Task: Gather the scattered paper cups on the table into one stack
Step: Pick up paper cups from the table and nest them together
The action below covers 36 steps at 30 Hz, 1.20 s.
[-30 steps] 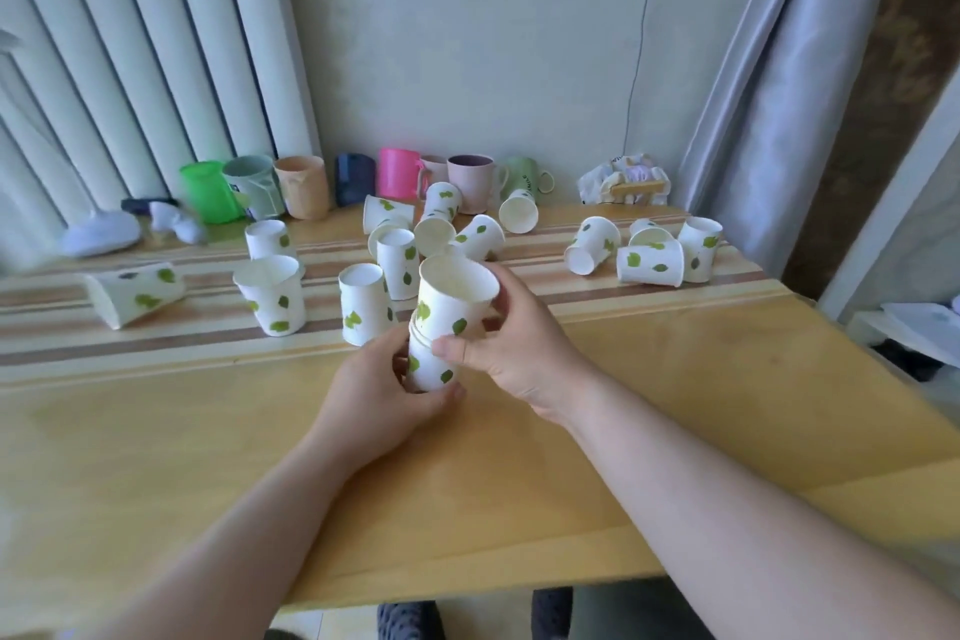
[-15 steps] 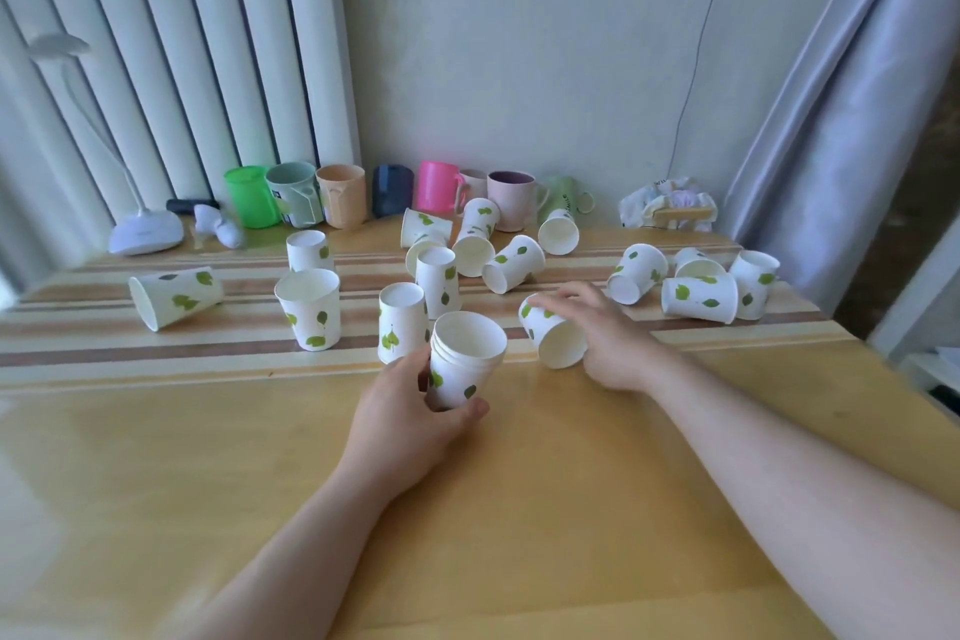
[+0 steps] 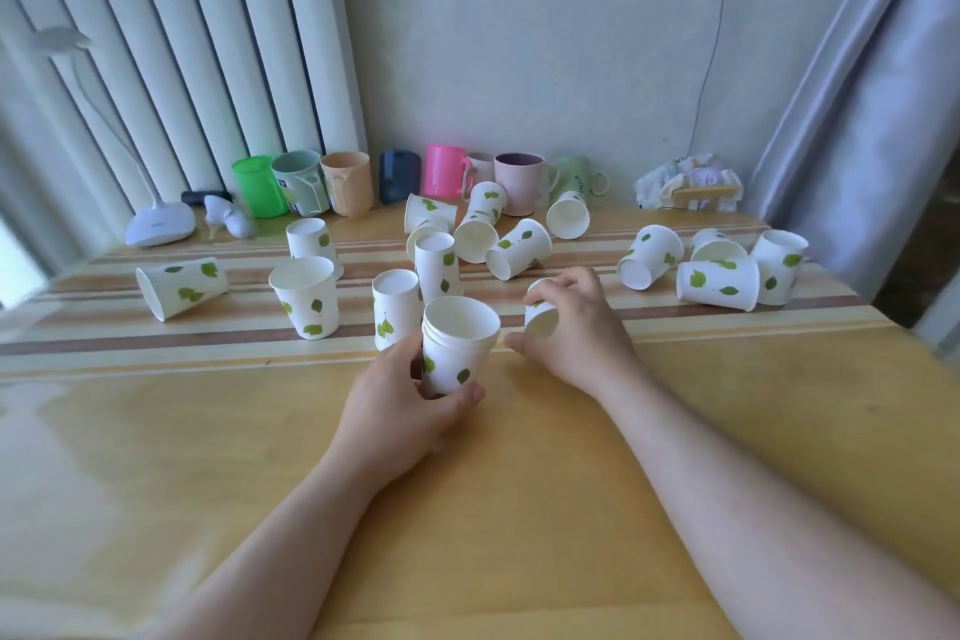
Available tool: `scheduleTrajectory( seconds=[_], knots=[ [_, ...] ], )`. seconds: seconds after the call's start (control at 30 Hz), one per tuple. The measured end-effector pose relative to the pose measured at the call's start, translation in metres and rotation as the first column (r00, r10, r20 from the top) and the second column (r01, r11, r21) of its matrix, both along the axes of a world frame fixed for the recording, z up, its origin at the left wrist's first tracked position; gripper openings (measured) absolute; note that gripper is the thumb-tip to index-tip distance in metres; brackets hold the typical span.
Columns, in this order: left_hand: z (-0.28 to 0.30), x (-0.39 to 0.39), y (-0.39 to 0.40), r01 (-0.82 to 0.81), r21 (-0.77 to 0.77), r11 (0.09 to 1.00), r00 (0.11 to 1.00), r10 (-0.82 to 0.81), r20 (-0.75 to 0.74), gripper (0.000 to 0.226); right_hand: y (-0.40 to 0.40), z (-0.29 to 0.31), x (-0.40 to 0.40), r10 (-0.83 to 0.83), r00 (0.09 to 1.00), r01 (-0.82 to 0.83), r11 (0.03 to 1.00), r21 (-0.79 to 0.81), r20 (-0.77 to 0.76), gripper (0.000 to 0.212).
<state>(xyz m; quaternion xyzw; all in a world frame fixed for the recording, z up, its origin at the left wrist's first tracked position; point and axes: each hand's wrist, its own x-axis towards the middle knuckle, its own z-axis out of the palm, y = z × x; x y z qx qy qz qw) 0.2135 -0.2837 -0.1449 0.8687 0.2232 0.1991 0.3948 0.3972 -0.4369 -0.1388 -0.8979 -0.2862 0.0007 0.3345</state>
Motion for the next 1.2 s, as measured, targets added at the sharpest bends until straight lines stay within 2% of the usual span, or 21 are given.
scheduleTrajectory(
  seconds=[0.07, 0.13, 0.2, 0.27, 0.3, 0.37, 0.43, 0.5, 0.57, 0.6, 0.7, 0.73, 0.77, 0.8, 0.87, 0.93, 1.0, 1.1, 1.2],
  knots=[
    [-0.001, 0.001, 0.001, 0.0, 0.008, 1.0, 1.0, 0.0, -0.005, 0.033, 0.001, -0.007, -0.006, -0.084, 0.996, 0.08, 0.983, 0.165, 0.021, 0.048],
    [-0.003, 0.002, 0.002, -0.002, 0.025, 1.0, 1.0, 0.002, -0.006, 0.035, -0.003, -0.002, -0.004, -0.081, 0.988, 0.131, 0.898, 0.419, -0.135, 0.052],
    [-0.004, 0.003, 0.002, -0.001, 0.026, 1.0, 1.0, 0.001, -0.005, 0.037, -0.008, 0.013, -0.003, 0.115, 0.905, 0.231, 0.675, 0.701, -0.409, 0.051],
    [-0.004, 0.004, 0.002, -0.001, 0.028, 1.0, 1.0, 0.001, -0.005, 0.038, -0.011, 0.023, -0.004, 0.38, 0.767, 0.319, 0.473, 0.821, -0.517, 0.045],
    [-0.004, 0.004, 0.003, 0.0, 0.027, 1.0, 1.0, 0.0, -0.004, 0.038, -0.01, 0.025, -0.007, 0.457, 0.734, 0.313, 0.43, 0.847, -0.503, 0.043],
    [-0.004, 0.004, 0.003, 0.001, 0.024, 1.0, 1.0, -0.001, 0.005, 0.038, -0.006, 0.029, -0.015, 0.553, 0.718, 0.203, 0.415, 0.887, -0.423, 0.042],
    [-0.004, 0.004, 0.003, 0.006, 0.028, 1.0, 1.0, -0.006, 0.014, 0.04, 0.0, 0.03, -0.021, 0.577, 0.748, 0.042, 0.453, 0.89, -0.329, 0.044],
    [-0.004, 0.004, 0.003, 0.01, 0.042, 0.999, 1.0, -0.011, 0.022, 0.043, 0.004, 0.027, -0.025, 0.534, 0.806, -0.093, 0.543, 0.834, -0.257, 0.059],
    [-0.004, 0.004, 0.003, 0.015, 0.053, 0.998, 1.0, -0.016, 0.026, 0.045, 0.007, 0.025, -0.028, 0.499, 0.837, -0.161, 0.615, 0.772, -0.223, 0.077],
    [-0.005, 0.004, 0.003, 0.018, 0.06, 0.998, 1.0, -0.019, 0.024, 0.046, 0.009, 0.024, -0.031, 0.504, 0.834, -0.182, 0.635, 0.75, -0.224, 0.088],
    [-0.007, 0.005, 0.005, 0.017, 0.076, 0.997, 1.0, -0.019, 0.021, 0.047, 0.012, 0.017, -0.032, 0.543, 0.777, -0.214, 0.703, 0.678, -0.318, 0.138],
    [-0.008, 0.005, 0.006, 0.011, 0.081, 0.997, 1.0, -0.013, 0.019, 0.048, 0.011, 0.013, -0.033, 0.546, 0.755, -0.225, 0.736, 0.639, -0.364, 0.144],
    [-0.008, 0.006, 0.007, 0.003, 0.089, 0.996, 1.0, -0.005, 0.015, 0.051, 0.01, 0.009, -0.034, 0.531, 0.752, -0.246, 0.776, 0.581, -0.391, 0.14],
    [-0.009, 0.006, 0.007, -0.004, 0.106, 0.994, 1.0, 0.003, 0.011, 0.055, 0.008, 0.005, -0.035, 0.51, 0.765, -0.279, 0.813, 0.512, -0.393, 0.125],
    [-0.01, 0.008, 0.005, -0.02, 0.148, 0.989, 1.0, 0.021, -0.004, 0.065, 0.009, -0.004, -0.04, 0.468, 0.814, -0.351, 0.869, 0.35, -0.345, 0.08],
    [-0.009, 0.008, 0.001, -0.023, 0.154, 0.988, 0.999, 0.028, -0.029, 0.077, 0.014, -0.009, -0.047, 0.416, 0.846, -0.332, 0.901, 0.28, -0.333, 0.06],
    [-0.008, 0.007, 0.001, -0.002, 0.157, 0.988, 0.998, 0.013, -0.069, 0.082, 0.017, -0.009, -0.05, 0.361, 0.878, -0.283, 0.921, 0.267, -0.313, 0.054],
    [-0.007, 0.002, 0.005, 0.053, 0.135, 0.989, 0.991, -0.035, -0.13, 0.067, 0.008, -0.008, -0.034, 0.271, 0.925, -0.195, 0.94, 0.279, -0.267, 0.047],
    [0.002, 0.004, 0.013, -0.012, -0.091, 0.996, 0.998, 0.006, -0.066, 0.036, -0.005, -0.01, -0.009, 0.171, 0.95, -0.091, 0.952, 0.294, -0.261, 0.054]
  ],
)
